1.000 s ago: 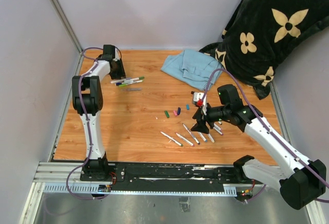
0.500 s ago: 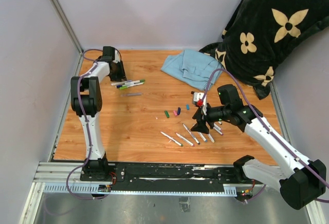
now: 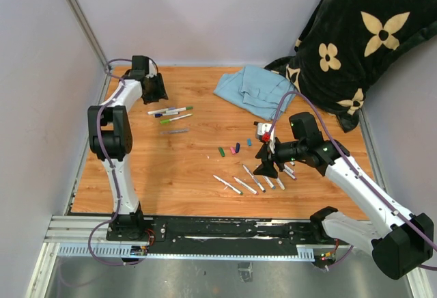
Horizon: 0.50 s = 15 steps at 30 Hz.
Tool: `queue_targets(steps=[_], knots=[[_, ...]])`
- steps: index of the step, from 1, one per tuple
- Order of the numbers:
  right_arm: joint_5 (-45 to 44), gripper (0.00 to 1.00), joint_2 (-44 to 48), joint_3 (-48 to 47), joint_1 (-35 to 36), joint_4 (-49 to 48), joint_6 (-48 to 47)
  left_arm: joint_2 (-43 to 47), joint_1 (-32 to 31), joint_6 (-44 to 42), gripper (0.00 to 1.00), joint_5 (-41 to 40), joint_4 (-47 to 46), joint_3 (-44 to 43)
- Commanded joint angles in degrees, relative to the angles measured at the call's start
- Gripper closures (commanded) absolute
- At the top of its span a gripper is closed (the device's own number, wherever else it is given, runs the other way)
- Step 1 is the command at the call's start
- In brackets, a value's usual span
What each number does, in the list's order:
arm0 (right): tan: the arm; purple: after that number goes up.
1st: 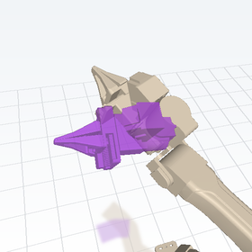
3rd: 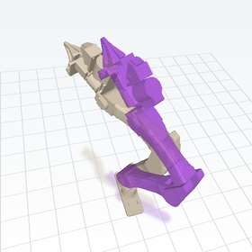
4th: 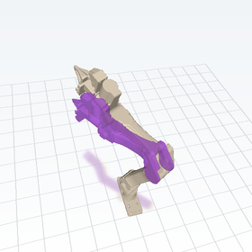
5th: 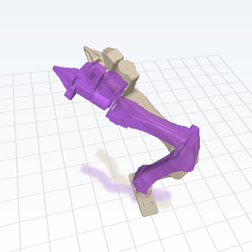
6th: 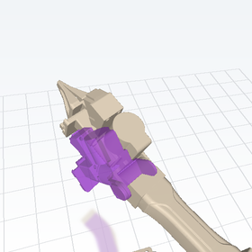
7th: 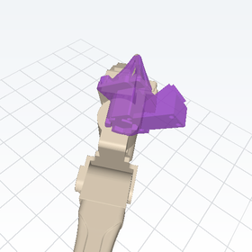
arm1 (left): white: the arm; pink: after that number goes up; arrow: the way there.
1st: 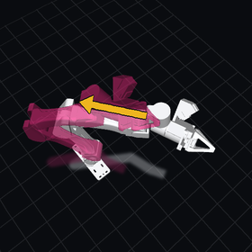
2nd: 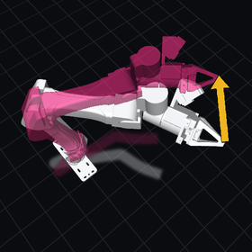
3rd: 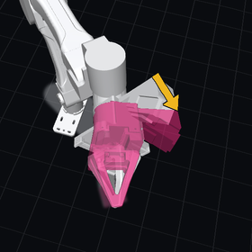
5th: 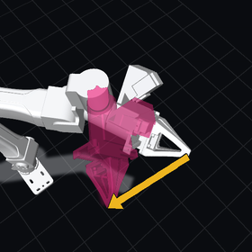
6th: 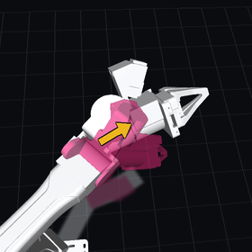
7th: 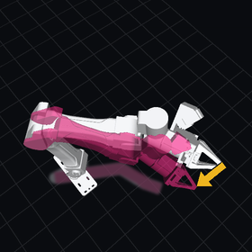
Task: Open the pen caps
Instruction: Move the pen to the center of the board.
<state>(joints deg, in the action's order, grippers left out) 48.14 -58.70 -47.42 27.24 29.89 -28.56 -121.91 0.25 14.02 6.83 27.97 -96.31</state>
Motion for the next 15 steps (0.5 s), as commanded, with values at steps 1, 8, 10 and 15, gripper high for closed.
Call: queue_targets(steps=[1,8,10,15], knots=[[1.3,0.41,0.8,-1.4,-1.6,0.6,-0.4,7.4,0.3,1.0,0.5,0.4,-4.0,1.6],[1.3,0.41,0.8,-1.4,-1.6,0.6,-0.4,16.4,0.3,2.7,0.49,1.9,-10.5,8.5],[1.3,0.41,0.7,-1.5,-1.6,0.6,-0.4,21.3,0.3,4.3,0.49,3.2,-13.7,12.4],[1.2,0.41,0.8,-1.5,-1.6,0.6,-0.4,34.2,0.3,11.1,0.49,8.9,-25.5,28.5]])
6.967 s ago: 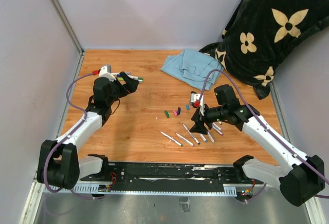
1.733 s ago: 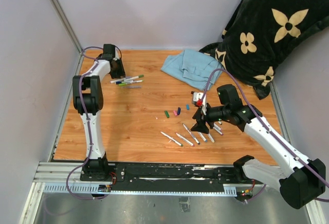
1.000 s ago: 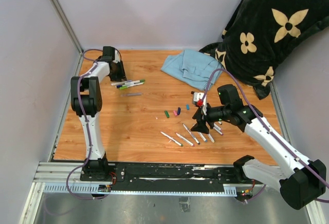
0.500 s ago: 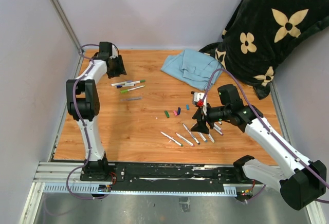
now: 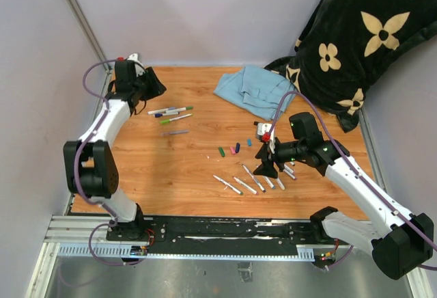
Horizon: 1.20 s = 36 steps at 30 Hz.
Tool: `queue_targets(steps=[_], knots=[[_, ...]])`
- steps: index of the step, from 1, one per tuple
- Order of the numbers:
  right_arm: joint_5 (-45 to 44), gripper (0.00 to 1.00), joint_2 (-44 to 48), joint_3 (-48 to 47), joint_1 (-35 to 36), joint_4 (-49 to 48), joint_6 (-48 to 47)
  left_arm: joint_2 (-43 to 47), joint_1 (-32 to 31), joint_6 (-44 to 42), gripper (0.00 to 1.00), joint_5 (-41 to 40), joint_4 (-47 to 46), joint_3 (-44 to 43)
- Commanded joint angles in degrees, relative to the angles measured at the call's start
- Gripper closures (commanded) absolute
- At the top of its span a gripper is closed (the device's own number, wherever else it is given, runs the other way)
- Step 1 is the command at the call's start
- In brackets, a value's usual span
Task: Open the pen caps
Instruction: Move the pen to the center of the board.
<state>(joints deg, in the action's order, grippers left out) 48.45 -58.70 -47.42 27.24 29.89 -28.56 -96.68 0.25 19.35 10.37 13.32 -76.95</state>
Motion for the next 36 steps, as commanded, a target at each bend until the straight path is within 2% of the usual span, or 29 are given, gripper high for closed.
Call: queue_targets(steps=[1,5,8,13,17,20,29,36], knots=[[0.8,0.41,0.9,-1.4,-1.6,0.6,-0.5,11.3,0.3,7.0,0.47,6.4,-13.1,12.4],[0.9,0.41,1.0,-1.6,-1.6,0.8,-0.6,19.1,0.3,10.9,0.46,9.0,-17.2,23.2],[1.2,0.41,1.0,-1.6,-1.6,0.8,-0.6,24.4,-0.8,13.5,0.46,7.5,-18.3,30.4],[1.4,0.41,1.0,-1.6,-1.6,0.9,-0.6,29.8,-7.9,19.3,0.42,-7.9,-12.9,35.0],[1.2,0.41,1.0,-1.7,-1.6,0.9,-0.6,28.5,-17.2,31.6,0.37,-28.5,-1.1,33.4],[1.2,0.41,0.9,-1.6,-1.6,0.9,-0.6,25.2,-20.3,37.0,0.38,-35.4,5.7,31.2],[0.8,0.41,0.7,-1.7,-1.6,0.9,-0.7,16.3,-20.4,50.8,0.44,-33.6,8.3,26.4],[0.5,0.41,0.6,-1.6,-1.6,0.9,-0.8,3.1,-20.4,61.3,0.47,-36.4,20.8,15.8]])
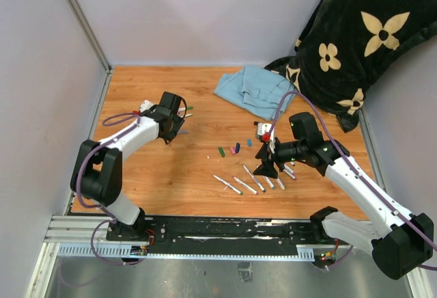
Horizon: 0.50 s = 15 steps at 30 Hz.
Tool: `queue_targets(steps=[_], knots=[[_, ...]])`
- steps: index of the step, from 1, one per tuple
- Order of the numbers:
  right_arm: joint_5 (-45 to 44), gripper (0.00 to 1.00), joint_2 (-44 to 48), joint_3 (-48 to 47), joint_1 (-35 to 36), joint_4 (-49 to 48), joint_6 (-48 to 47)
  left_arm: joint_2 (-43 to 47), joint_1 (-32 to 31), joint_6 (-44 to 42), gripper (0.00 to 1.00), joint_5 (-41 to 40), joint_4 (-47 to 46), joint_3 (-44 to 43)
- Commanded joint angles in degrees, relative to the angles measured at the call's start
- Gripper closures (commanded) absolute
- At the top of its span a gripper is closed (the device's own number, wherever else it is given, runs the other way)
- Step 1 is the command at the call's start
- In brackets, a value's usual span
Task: Open the pen caps
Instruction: Move the pen to the center of the board, then pick up the pen from the center of the board.
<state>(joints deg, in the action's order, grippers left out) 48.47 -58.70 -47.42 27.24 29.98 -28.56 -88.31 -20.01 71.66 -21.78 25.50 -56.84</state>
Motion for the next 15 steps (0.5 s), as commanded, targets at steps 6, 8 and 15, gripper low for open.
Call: queue_targets(steps=[6,8,15], knots=[[0.4,0.41,0.6,-1.6,-1.6,0.8,-0.8,-11.7,-0.4,13.3,0.48,-6.0,11.9,-8.4],[0.5,0.41,0.7,-1.6,-1.6,0.8,-0.8,-13.5,-0.3,13.6,0.48,-6.7,13.3,-10.0],[0.6,0.41,0.9,-1.6,-1.6,0.8,-0.8,-21.4,-0.3,11.6,0.46,-8.4,19.3,-18.0]])
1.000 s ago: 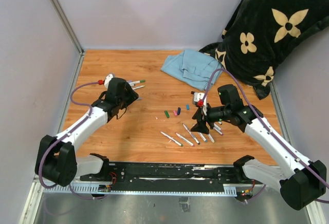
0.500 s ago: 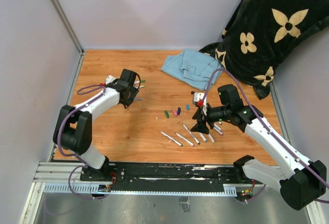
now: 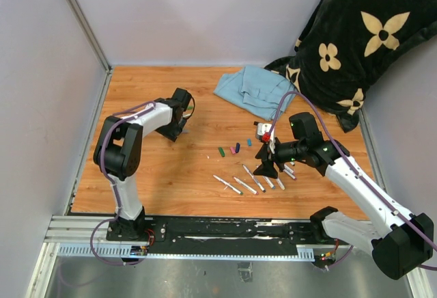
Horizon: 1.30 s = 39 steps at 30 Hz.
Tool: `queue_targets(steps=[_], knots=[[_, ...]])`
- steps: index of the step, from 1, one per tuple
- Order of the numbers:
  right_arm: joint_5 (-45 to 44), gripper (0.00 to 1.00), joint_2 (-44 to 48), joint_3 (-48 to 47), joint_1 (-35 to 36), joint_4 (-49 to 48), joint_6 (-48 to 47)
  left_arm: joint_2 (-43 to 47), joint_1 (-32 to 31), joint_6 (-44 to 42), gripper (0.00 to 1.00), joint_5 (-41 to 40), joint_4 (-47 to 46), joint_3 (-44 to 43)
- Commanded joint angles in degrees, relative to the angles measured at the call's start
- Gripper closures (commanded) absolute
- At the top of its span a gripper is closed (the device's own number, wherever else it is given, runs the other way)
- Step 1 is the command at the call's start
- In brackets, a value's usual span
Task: Open the pen caps
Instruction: Pick up the pen from the center of the board.
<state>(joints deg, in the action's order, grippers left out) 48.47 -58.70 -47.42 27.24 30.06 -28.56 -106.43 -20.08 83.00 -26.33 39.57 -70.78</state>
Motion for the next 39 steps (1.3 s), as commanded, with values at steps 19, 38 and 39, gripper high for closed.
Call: queue_targets(steps=[19,38,39], knots=[[0.6,0.41,0.7,-1.5,-1.6,0.7,-0.8,-4.8,-0.8,-5.7,0.81,-0.7,8.0,-6.6],[0.1,0.41,0.3,-1.6,-1.6,0.7,-0.9,10.6,-9.7,-26.4,0.85,1.5,3.4,12.1],[0.0,0.41,0.3,-1.7,-1.6,0.7,-0.9,10.8,-9.7,-27.1,0.85,2.1,2.5,13.4]])
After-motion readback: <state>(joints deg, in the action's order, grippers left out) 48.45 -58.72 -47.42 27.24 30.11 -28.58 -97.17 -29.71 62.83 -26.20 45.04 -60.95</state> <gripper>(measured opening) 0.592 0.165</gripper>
